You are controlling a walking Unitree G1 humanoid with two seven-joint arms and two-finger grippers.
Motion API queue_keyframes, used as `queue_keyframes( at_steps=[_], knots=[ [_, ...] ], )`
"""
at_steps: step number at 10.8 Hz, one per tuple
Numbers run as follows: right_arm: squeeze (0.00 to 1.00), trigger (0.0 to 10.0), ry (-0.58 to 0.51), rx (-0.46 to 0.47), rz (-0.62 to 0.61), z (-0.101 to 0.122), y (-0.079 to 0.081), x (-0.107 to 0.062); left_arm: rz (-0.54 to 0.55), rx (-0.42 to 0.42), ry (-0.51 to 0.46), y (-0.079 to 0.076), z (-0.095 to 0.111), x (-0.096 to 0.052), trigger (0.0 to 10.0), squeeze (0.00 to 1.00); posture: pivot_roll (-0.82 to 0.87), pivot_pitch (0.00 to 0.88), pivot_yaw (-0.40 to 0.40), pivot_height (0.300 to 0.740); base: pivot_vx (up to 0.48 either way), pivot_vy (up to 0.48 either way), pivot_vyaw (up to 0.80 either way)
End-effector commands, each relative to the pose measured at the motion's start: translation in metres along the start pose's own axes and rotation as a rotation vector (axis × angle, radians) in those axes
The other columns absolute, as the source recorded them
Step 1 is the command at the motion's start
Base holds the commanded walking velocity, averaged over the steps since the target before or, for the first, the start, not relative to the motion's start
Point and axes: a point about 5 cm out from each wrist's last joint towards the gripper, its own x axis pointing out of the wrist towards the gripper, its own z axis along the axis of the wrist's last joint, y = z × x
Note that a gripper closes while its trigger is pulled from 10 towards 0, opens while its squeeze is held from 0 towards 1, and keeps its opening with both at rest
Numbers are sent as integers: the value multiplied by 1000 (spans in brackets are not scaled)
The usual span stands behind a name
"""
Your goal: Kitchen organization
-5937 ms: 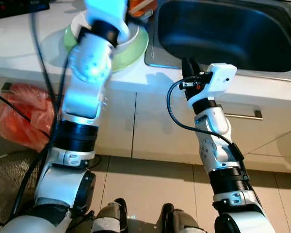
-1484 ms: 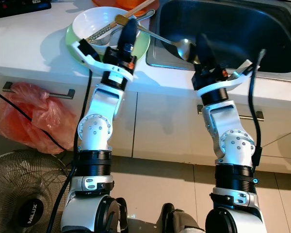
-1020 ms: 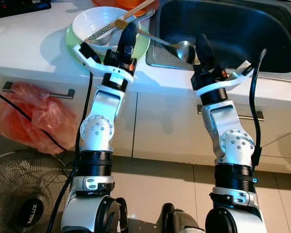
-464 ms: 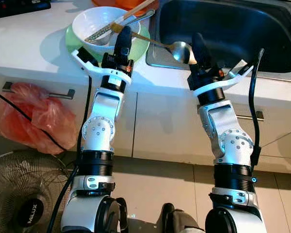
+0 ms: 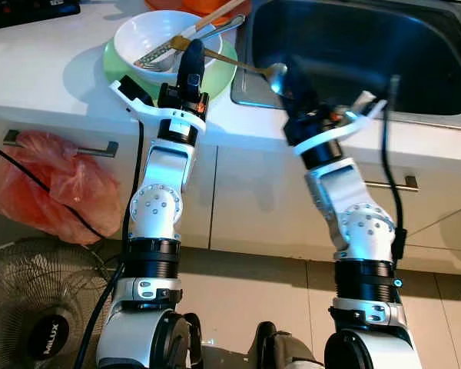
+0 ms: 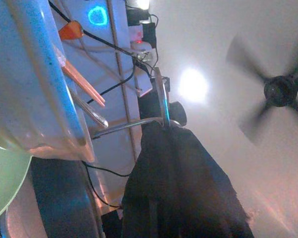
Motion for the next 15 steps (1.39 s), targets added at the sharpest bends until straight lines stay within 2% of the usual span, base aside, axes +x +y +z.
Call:
queue_keyframes(
  at_steps=[1,5,6,7,8,15],
  knots=[
    [0,10000,7,52,35,-15,6,4,-78,-230,50,-29,-58,10,10000,0,155,216,-53,740,0,0,0],
    [0,10000,-14,46,19,-12,3,3,-80,-242,54,-30,-59,9,10000,0,157,218,-55,740,0,0,0],
    [0,2118,-24,39,20,-10,3,4,-77,-242,55,-29,-58,8,10000,0,157,218,-54,740,0,0,0],
    [0,2118,-24,39,20,-10,3,4,-77,-242,55,-29,-58,8,10000,0,157,218,-54,740,0,0,0],
    [0,0,-42,43,20,-8,3,4,-71,-240,57,-28,-59,8,10000,0,154,218,-53,740,0,0,0],
    [0,0,-67,61,25,-4,4,4,-59,-228,59,-25,-59,7,10000,0,154,219,-53,740,0,0,0]
  ],
)
